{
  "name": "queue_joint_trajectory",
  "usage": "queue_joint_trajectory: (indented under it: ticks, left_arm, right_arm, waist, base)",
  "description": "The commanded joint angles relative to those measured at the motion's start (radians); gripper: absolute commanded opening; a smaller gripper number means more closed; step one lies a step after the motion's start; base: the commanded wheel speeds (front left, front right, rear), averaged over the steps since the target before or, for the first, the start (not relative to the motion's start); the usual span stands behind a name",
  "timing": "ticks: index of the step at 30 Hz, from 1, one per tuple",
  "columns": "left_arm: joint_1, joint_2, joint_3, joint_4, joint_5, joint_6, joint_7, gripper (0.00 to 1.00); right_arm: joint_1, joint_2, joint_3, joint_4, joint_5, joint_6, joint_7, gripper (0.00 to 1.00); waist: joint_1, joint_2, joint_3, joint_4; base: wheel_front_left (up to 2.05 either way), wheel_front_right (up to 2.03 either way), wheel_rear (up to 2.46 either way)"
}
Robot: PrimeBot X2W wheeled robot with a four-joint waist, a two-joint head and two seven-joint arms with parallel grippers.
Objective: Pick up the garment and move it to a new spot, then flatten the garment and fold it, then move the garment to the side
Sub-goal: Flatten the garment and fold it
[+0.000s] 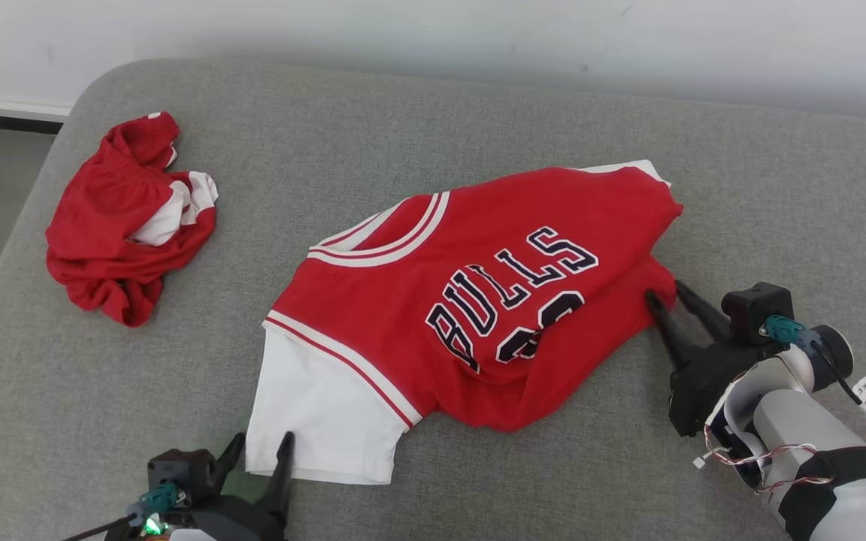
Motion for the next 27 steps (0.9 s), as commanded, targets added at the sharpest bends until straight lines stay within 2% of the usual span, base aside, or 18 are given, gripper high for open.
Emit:
queue_joint_trajectory:
  ticks: [1,2,9,14,21,27]
  left_arm:
    - [-0.020,-0.001,-0.015,0.026,0.004,-0.001,0.002,0.11]
    - [-0.025,-0.004,-0.020,0.039,-0.002,-0.001,0.000,0.00]
    - [-0.041,0.008,-0.029,0.077,-0.019,-0.001,-0.064,0.00]
    - [-0.032,0.012,-0.017,0.050,-0.039,0.000,-0.113,0.00]
    - [-0.055,0.039,0.004,-0.061,-0.053,0.001,-0.133,0.00]
    - [-0.164,0.089,0.027,-0.211,-0.076,0.001,-0.068,0.00]
  right_arm:
    - [-0.016,-0.009,0.017,0.007,0.015,-0.002,-0.007,0.00]
    - [-0.021,-0.009,0.025,0.010,0.022,-0.002,-0.012,0.00]
    - [-0.020,-0.013,0.054,0.008,0.063,-0.002,-0.049,0.00]
    - [0.012,-0.019,0.046,-0.027,0.087,-0.002,-0.058,0.00]
    - [0.049,-0.038,-0.006,-0.146,0.087,-0.002,-0.059,0.00]
    - [0.020,-0.052,-0.068,-0.258,0.106,-0.002,-0.059,0.00]
  waist:
    - [-0.0001,-0.0001,0.005,-0.002]
    - [-0.0001,-0.0001,0.007,-0.003]
    - [-0.0001,-0.0001,-0.016,-0.013]
    - [-0.0001,-0.0001,-0.045,-0.022]
    - [-0.0001,-0.0001,-0.072,-0.042]
    - [-0.0001,-0.0001,-0.082,-0.068]
  base:
    - [0.00,0.00,0.00]
    - [0.00,0.00,0.00]
    - [0.00,0.00,0.00]
    - [0.00,0.00,0.00]
    - [0.00,0.00,0.00]
    - [0.00,0.00,0.00]
